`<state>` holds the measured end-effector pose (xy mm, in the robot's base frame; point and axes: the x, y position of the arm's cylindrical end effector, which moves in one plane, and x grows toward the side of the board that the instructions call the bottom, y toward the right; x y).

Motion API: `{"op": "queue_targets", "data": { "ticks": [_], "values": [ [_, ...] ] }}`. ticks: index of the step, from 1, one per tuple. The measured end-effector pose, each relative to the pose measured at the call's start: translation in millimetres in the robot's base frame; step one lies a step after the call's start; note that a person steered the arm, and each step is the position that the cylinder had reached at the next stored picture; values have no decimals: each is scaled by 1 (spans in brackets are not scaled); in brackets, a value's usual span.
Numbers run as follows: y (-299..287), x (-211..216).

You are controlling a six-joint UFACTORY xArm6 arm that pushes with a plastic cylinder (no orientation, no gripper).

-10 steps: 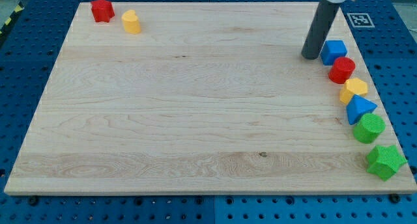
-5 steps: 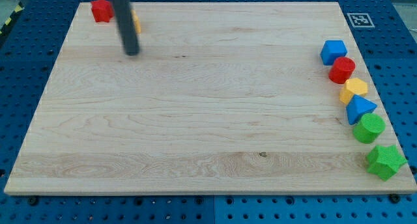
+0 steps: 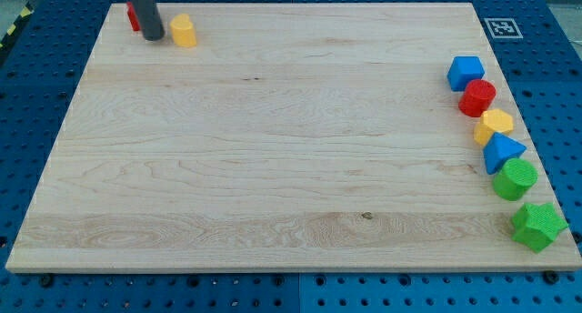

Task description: Move the yellow heart closer to the blue cube

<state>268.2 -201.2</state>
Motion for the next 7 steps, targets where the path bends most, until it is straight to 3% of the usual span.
{"op": "queue_targets", "data": {
  "ticks": [3,7],
  "values": [
    [68,-1],
    [132,-39]
  ]
}}
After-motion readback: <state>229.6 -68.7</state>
